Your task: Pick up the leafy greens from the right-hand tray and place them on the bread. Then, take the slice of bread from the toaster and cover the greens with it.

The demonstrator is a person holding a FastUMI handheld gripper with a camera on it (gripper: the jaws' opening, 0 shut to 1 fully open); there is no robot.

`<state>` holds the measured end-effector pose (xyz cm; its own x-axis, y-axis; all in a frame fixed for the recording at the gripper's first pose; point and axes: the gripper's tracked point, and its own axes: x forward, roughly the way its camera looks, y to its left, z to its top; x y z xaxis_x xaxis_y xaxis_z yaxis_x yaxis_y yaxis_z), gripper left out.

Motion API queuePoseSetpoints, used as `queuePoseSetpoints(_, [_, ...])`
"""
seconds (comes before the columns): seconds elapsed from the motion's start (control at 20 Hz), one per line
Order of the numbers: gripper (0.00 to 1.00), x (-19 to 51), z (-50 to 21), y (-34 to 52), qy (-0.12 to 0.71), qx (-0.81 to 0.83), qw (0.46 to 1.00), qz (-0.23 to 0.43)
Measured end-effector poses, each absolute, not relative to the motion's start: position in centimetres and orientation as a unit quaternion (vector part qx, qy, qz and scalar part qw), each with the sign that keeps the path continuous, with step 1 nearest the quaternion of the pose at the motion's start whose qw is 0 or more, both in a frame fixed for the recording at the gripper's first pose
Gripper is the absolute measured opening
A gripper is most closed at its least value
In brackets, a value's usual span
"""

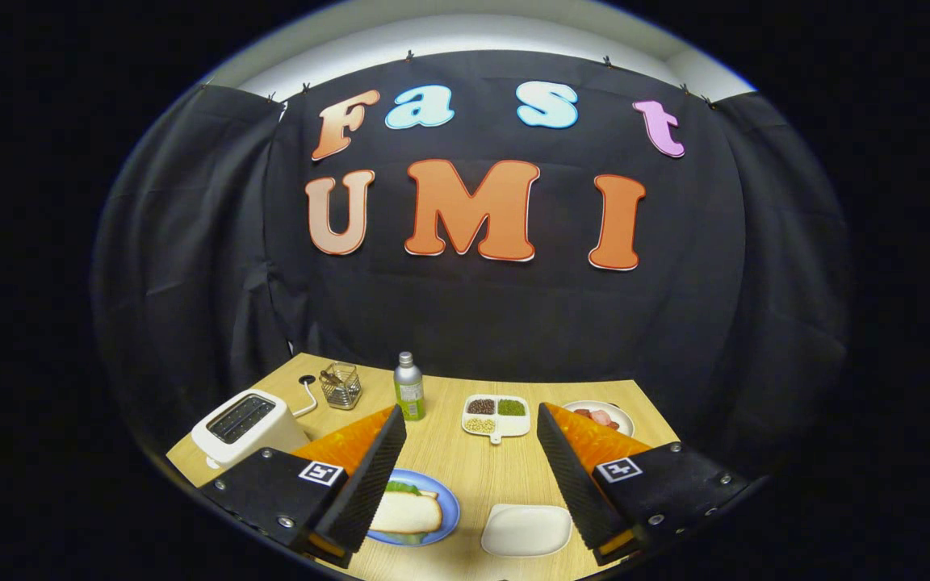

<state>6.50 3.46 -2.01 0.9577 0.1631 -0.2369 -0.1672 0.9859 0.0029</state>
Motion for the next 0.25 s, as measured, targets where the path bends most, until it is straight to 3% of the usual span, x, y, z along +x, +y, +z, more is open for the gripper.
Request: queuePoseSetpoints(0.25, [0.98, 6.2, -1.3, 2.0, 0.115, -0.008, 0.991, 0.063])
